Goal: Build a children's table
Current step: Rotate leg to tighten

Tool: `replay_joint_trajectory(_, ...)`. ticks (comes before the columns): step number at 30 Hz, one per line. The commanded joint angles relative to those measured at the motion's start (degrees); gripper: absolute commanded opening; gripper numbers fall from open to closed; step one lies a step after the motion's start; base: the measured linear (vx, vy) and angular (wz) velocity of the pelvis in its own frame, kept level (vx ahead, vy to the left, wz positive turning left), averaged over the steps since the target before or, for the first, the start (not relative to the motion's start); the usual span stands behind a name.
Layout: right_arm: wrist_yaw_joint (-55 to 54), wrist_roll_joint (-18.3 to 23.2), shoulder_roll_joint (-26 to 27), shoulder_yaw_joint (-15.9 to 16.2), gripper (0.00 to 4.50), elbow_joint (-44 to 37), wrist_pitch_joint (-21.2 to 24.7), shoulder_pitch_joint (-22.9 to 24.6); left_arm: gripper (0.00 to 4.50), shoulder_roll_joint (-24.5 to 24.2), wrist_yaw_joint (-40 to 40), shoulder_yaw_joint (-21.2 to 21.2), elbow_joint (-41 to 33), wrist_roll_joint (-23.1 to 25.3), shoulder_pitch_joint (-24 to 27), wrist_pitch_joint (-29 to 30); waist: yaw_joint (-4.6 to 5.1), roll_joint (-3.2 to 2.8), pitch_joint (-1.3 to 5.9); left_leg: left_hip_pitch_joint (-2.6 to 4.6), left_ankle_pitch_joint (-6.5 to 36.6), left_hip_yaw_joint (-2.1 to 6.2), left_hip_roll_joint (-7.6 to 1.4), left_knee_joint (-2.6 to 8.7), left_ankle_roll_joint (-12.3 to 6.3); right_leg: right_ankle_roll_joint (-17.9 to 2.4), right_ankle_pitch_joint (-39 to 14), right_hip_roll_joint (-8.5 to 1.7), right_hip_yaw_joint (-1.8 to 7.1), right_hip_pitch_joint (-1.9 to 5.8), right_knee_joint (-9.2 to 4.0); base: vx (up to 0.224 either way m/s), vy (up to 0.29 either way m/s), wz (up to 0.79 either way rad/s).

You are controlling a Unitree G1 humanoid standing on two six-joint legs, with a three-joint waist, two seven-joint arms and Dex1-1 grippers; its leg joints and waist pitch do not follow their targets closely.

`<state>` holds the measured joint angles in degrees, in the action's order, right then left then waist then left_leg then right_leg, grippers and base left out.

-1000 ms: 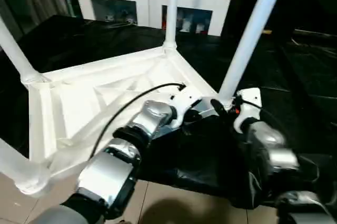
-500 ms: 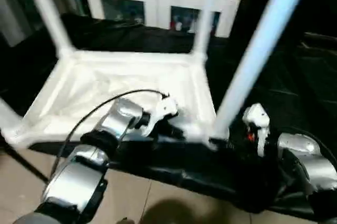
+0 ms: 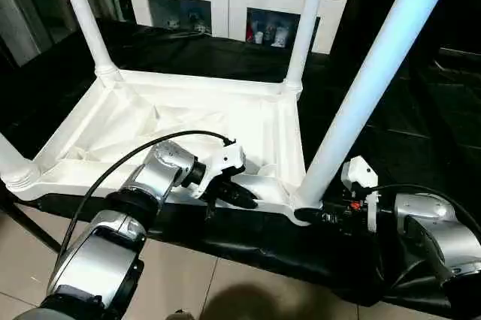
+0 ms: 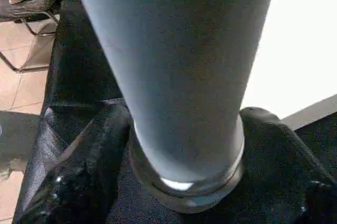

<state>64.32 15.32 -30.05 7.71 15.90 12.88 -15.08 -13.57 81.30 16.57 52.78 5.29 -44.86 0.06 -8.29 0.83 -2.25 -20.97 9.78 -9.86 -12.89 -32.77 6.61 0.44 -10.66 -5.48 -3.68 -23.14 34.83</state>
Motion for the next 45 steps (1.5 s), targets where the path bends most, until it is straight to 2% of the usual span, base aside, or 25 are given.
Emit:
replay_joint_trajectory(1,0.8,-0.1,0.2,0.9,3.00,-0.5,0.1,-0.5,0.00,0.9,1.5,-0.5,-0.3,-2.2,0.9,0.3,0.19,1.08,3.11,0.14,10.7,-0.63,-0.22,3.51,-4.84,-11.9,-10.7,-2.36,1.81,3.09,-4.16,0.000,0.000,0.00)
replay_joint_trajectory(4,0.5,-0.3,0.4,0.9,2.74,-0.2,-0.1,-0.4,0.00,0.8,1.3,-0.6,-0.4,-2.2,1.1,0.2,0.14,1.07,3.10,0.15,10.9,-0.63,-0.18,3.51,-4.69,-11.7,-10.9,-2.36,1.81,3.11,-4.20,0.000,0.000,0.00)
replay_joint_trajectory(9,-3.2,-0.3,2.3,-0.9,2.68,1.4,-1.3,-0.3,0.00,1.3,-0.6,-1.1,-0.5,-2.2,0.9,1.0,0.23,0.92,3.11,0.11,11.2,-0.61,-0.18,3.54,-4.45,-11.8,-11.4,-2.45,1.80,3.04,-4.22,0.000,0.000,0.00)
replay_joint_trajectory(10,-14.0,-2.3,6.7,-3.8,2.67,6.8,-3.3,-1.7,0.00,3.1,-6.6,-2.3,1.3,-1.9,0.0,1.2,0.39,0.94,3.16,0.18,11.4,-0.62,-0.17,3.53,-4.05,-11.7,-11.9,-2.52,1.84,2.76,-4.20,0.000,0.000,0.00)
replay_joint_trajectory(11,-16.9,-2.6,8.0,-4.6,2.67,8.0,-3.5,-2.0,0.00,3.7,-8.5,-2.6,1.8,-1.7,-0.3,1.2,0.50,0.84,3.06,0.27,12.0,-0.59,-0.16,3.65,-3.44,-11.7,-12.9,-2.58,1.80,2.59,-4.37,0.000,0.000,0.00)
replay_joint_trajectory(12,-23.1,-3.0,10.7,-6.4,2.67,10.6,-4.0,-2.7,0.00,5.1,-12.4,-3.1,3.1,-1.2,-1.0,1.2,1.03,0.94,2.99,-0.21,12.4,-0.34,0.11,3.98,-2.00,-10.6,-15.6,-2.54,1.63,3.01,-4.45,0.000,0.000,0.00)
replay_joint_trajectory(14,-33.0,-2.7,15.1,-9.4,2.66,13.3,-3.9,-3.7,0.00,7.8,-19.6,-3.8,5.3,-0.6,-2.4,2.9,1.74,0.87,3.04,0.24,13.6,-0.34,0.18,4.01,-0.99,-9.7,-17.6,-2.41,1.63,2.78,-4.86,0.000,0.000,0.00)
replay_joint_trajectory(15,-34.0,-2.6,15.5,-9.7,2.66,13.6,-3.9,-3.8,0.00,8.1,-20.5,-3.9,5.6,-0.5,-2.5,3.1,2.07,0.58,3.03,0.60,13.7,-0.49,0.15,3.88,-0.94,-10.1,-16.5,-2.21,1.87,2.52,-4.90,0.000,0.000,0.00)
replay_joint_trajectory(17,-47.0,-4.0,20.1,-12.2,2.66,16.1,-3.9,-5.4,0.00,12.0,-30.4,-5.6,8.6,-0.7,-4.8,5.8,2.28,0.32,3.10,0.32,12.9,-0.47,0.39,3.81,-0.90,-10.2,-15.3,-2.10,1.90,2.73,-4.78,0.000,0.000,0.00)
replay_joint_trajectory(18,-49.5,-4.1,21.0,-12.7,2.66,16.8,-3.8,-5.9,0.00,12.9,-32.8,-6.0,9.2,-0.7,-5.3,5.9,2.34,-0.07,3.25,0.54,12.6,-0.41,0.35,3.83,-0.58,-10.2,-14.4,-2.13,1.92,2.72,-4.73,0.000,0.000,0.00)
replay_joint_trajectory(19,-51.0,-4.0,21.7,-13.0,2.66,17.2,-3.9,-6.3,0.00,13.5,-33.9,-6.0,9.6,-0.6,-5.6,5.9,2.42,0.10,3.26,0.50,12.5,-0.49,0.41,3.74,-0.74,-10.3,-13.7,-2.09,1.94,2.74,-4.75,0.000,0.000,0.00)
replay_joint_trajectory(24,-55.7,-5.3,24.5,-13.4,2.66,19.6,-6.1,-8.6,0.00,16.1,-39.0,-6.5,11.4,-0.2,-6.8,6.0,2.46,-0.17,3.43,0.29,11.2,-0.52,0.63,3.59,-2.80,-10.6,-9.4,-1.86,1.89,3.19,-4.52,0.000,0.000,0.00)
replay_joint_trajectory(26,-53.6,-6.6,25.2,-11.9,2.66,19.9,-7.7,-10.1,0.00,17.0,-39.9,-6.2,12.0,0.4,-7.3,5.5,2.50,-0.19,3.44,0.32,11.3,-0.53,0.66,3.60,-2.89,-10.7,-9.5,-1.85,1.87,3.17,-4.59,0.000,0.000,0.00)
replay_joint_trajectory(27,-51.5,-7.1,25.1,-10.9,2.66,19.6,-8.8,-10.4,0.00,17.1,-39.9,-5.9,12.2,0.8,-7.3,5.1,2.46,0.00,3.43,0.27,11.6,-0.53,0.62,3.62,-3.16,-10.8,-9.6,-1.87,1.81,3.23,-4.63,0.000,0.000,0.00)
replay_joint_trajectory(29,-49.8,-7.2,24.8,-10.3,3.22,19.1,-9.6,-10.4,0.00,16.9,-39.5,-5.6,12.2,1.1,-7.3,4.8,2.39,-0.02,3.45,0.26,11.3,-0.52,0.56,3.58,-3.76,-11.0,-8.7,-1.91,1.84,3.31,-4.56,0.000,0.000,0.00)
replay_joint_trajectory(30,-46.2,-5.8,24.1,-10.2,3.36,17.8,-9.8,-9.8,0.00,16.2,-38.5,-5.3,12.1,1.3,-7.1,4.3,2.38,0.29,3.44,0.17,11.0,-0.57,0.59,3.55,-4.16,-11.1,-8.2,-1.89,1.82,3.36,-4.52,0.000,0.000,0.00)
replay_joint_trajectory(31,-45.9,-5.8,24.0,-10.2,3.39,17.7,-9.8,-9.8,0.00,16.2,-38.4,-5.3,12.1,1.3,-7.0,4.3,2.30,0.21,3.43,0.17,10.9,-0.53,0.60,3.55,-4.44,-11.2,-8.1,-1.91,1.77,3.44,-4.47,0.000,0.000,0.00)
replay_joint_trajectory(33,-38.7,-3.2,20.9,-9.4,3.46,14.6,-9.2,-8.4,0.00,14.2,-34.8,-4.4,11.7,1.7,-6.3,2.3,2.08,0.88,3.41,-0.02,10.1,-0.62,0.48,3.44,-5.75,-10.8,-8.6,-2.08,1.73,3.47,-4.60,0.000,0.000,0.00)
replay_joint_trajectory(35,-35.8,-2.5,19.4,-8.9,3.82,13.7,-8.6,-8.0,0.00,13.5,-32.6,-4.1,11.2,1.5,-5.9,1.4,1.84,0.81,3.33,-0.16,9.6,-0.60,0.53,3.39,-6.56,-10.7,-8.9,-2.14,1.68,3.59,-4.62,0.000,0.000,0.00)
replay_joint_trajectory(37,-26.6,-2.3,13.8,-6.4,3.82,10.8,-6.8,-6.4,0.00,11.0,-25.7,-3.3,9.0,0.8,-4.5,0.4,1.72,1.32,3.23,-0.27,9.3,-0.65,0.57,3.36,-6.99,-10.3,-10.4,-2.14,1.58,3.68,-4.71,0.000,0.000,0.00)
replay_joint_trajectory(38,-26.6,-2.3,13.8,-6.4,3.92,10.8,-6.8,-6.4,0.00,11.0,-25.7,-3.3,9.0,0.8,-4.5,0.4,1.55,1.21,3.23,-0.21,9.1,-0.59,0.43,3.36,-7.10,-10.3,-10.4,-2.24,1.65,3.68,-4.67,0.000,0.000,0.00)
replay_joint_trajectory(40,-21.8,-2.5,10.6,-5.5,3.92,9.5,-6.5,-5.4,0.00,9.6,-19.5,-3.1,6.9,-0.5,-3.3,0.2,1.67,1.18,3.12,-0.30,9.0,-0.62,0.33,3.42,-7.24,-10.6,-10.5,-2.23,1.72,3.54,-4.62,0.000,0.000,0.00)
replay_joint_trajectory(41,-18.7,-2.6,8.4,-5.1,3.92,8.5,-6.4,-4.7,0.00,8.4,-14.7,-2.7,5.0,-1.5,-2.3,0.1,1.47,1.40,3.18,-0.07,9.1,-0.61,0.20,3.40,-7.16,-11.0,-10.8,-2.36,1.70,3.41,-4.53,0.000,0.000,0.00)
replay_joint_trajectory(43,-13.1,-1.7,4.7,-4.6,3.92,5.8,-5.8,-2.9,0.00,6.3,-7.9,-2.0,1.9,-2.9,-0.8,0.5,1.29,1.35,3.10,0.12,9.1,-0.75,-0.05,3.38,-7.35,-12.0,-10.2,-2.33,1.82,3.07,-4.45,0.000,0.000,0.00)
replay_joint_trajectory(45,-13.0,-1.7,4.7,-4.6,3.92,5.8,-5.8,-2.9,0.00,6.2,-7.8,-2.0,1.9,-3.0,-0.8,0.5,0.86,1.40,3.24,0.19,8.5,-0.79,-0.11,3.19,-7.77,-12.4,-8.2,-2.26,1.93,3.21,-4.14,0.000,0.000,0.00)
